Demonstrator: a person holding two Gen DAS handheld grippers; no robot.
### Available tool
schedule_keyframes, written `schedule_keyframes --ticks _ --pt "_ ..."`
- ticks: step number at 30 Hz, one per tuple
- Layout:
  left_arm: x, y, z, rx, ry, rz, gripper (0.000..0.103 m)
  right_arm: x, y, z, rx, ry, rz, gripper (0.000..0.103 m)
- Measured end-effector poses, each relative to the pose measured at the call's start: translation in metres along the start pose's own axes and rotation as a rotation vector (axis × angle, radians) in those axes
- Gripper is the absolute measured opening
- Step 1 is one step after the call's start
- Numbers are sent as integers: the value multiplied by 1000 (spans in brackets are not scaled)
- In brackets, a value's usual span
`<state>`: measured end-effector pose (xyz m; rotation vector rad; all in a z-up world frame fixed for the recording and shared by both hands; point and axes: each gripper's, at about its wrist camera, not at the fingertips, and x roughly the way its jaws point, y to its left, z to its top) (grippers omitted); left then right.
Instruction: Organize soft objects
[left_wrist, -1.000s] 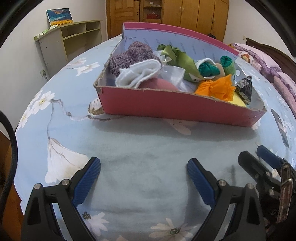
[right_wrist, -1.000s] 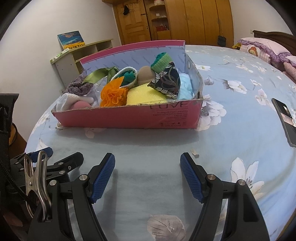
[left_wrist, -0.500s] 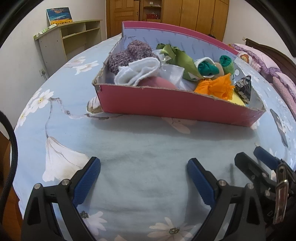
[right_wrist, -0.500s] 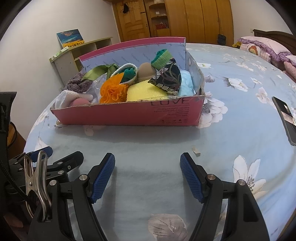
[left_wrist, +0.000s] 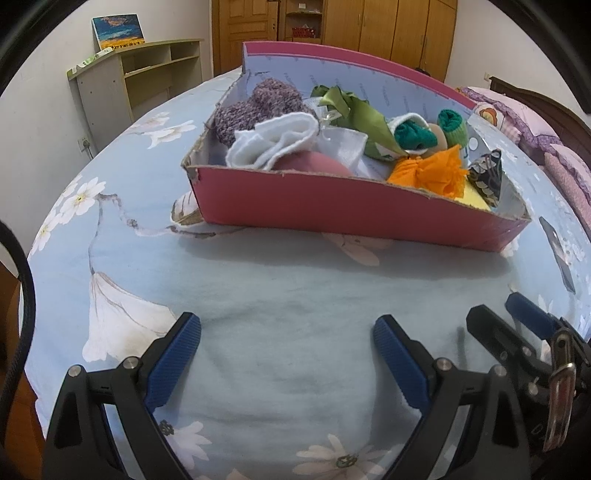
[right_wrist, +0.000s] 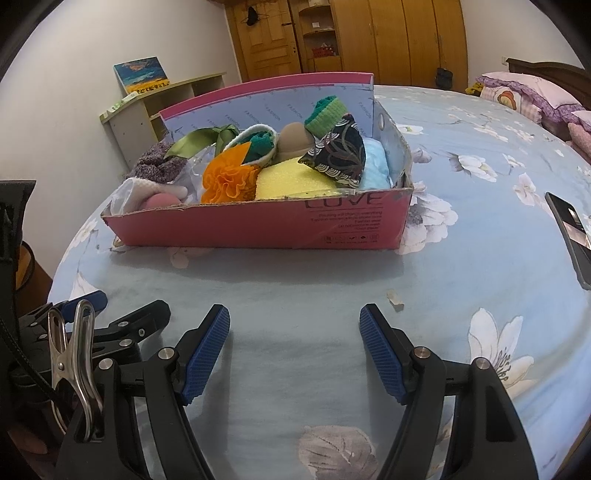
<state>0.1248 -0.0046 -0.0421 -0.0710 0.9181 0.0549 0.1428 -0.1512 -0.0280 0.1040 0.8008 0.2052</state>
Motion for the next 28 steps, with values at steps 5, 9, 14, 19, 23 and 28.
schedule_keyframes --ticks 5,9,14,19,23,28 --pt "-1 2 -1 -8 -1 -7 97 -1 0 0 -1 -1 -1 75" --pt "-1 4 -2 -11 -2 -9 97 -1 0 0 -1 1 -2 75" --pt "0 4 -3 -9 -5 -10 97 -1 0 0 -3 4 -3 75" --pt "-1 7 -5 -12 -11 -23 97 -1 2 -1 -6 4 -8 75" --pt "-2 7 -6 -10 -14 -27 98 -2 4 -3 -11 5 -12 75" --pt "-8 13 -7 -29 -17 -58 98 -5 8 -4 -15 5 -18 75"
